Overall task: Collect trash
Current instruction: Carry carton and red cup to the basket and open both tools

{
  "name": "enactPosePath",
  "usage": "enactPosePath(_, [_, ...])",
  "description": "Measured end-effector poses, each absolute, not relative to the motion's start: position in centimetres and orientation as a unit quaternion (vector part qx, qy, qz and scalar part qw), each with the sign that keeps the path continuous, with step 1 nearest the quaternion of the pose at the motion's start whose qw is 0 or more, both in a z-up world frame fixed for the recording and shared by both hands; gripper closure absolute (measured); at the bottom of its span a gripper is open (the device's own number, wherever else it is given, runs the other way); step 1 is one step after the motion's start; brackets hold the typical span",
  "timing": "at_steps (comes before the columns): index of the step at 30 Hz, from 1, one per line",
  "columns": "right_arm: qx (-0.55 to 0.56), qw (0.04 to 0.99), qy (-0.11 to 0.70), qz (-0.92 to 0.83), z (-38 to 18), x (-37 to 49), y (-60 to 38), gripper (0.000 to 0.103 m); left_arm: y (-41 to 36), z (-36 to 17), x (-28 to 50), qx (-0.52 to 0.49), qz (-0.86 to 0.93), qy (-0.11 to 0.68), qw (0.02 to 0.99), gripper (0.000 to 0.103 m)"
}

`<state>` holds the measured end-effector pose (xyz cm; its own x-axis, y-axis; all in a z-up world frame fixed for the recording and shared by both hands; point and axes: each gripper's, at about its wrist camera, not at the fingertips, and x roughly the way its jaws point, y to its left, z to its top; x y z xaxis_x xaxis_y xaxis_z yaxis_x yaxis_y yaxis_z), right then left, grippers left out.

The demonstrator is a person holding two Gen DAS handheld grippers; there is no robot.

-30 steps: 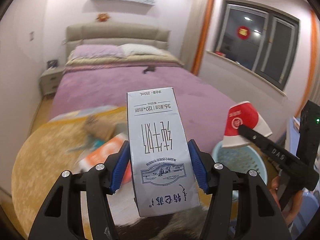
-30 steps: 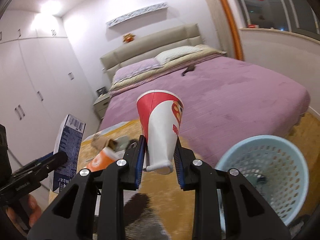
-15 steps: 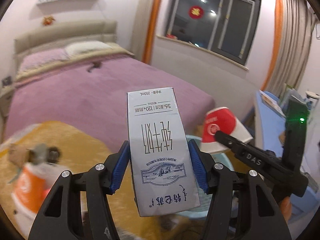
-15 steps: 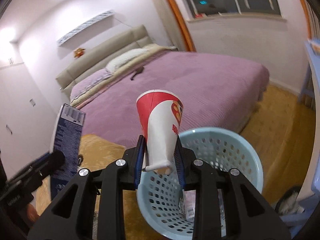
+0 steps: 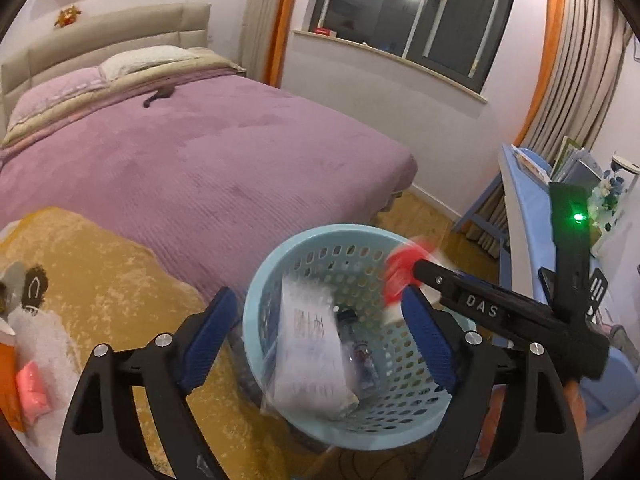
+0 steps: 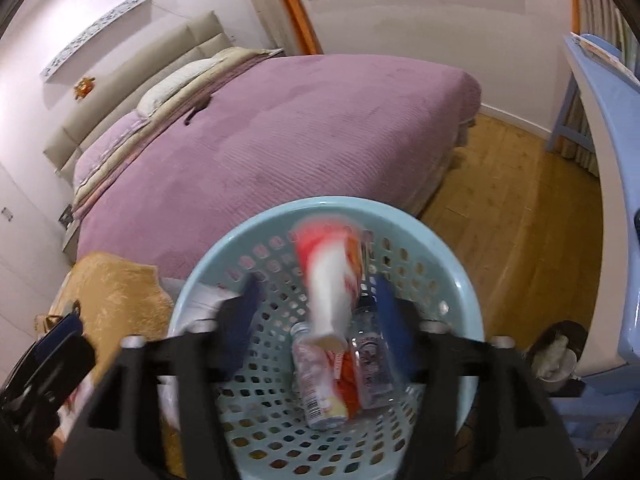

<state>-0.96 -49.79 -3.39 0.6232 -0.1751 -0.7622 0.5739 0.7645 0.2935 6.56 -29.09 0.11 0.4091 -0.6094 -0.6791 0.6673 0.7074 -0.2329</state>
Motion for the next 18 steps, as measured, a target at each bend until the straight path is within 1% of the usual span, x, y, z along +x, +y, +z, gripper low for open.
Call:
enactPosePath(4, [0.275,0.863,0.369,-0.209,-3.2,-1.3,-49.5,0.04,-26.6,0.8,6.7,0.013,-0.385,0.386,0.838,0.019])
enactPosePath(10, [0.257,0.884,0.349,-0.176,-0.7,-0.9,-46.7,0.04,-22.4,2.3,5.7,-0.011,-0.371,0.363,0.855,0.019])
enactPosePath(14, [0.22,0.906,0.336,-0.135,1.7,-0.1,-42.1,0.04,-18.2,3.7,4.9,-0.03,-0.345,0.339,0.875,0.019])
enactPosePath(18, [0.185,0.921,0.328,-0.098,3.3,1.0,-37.5,0.04,-12.3,5.1,4.3,-0.058,-0.297,0.316,0.899,0.019])
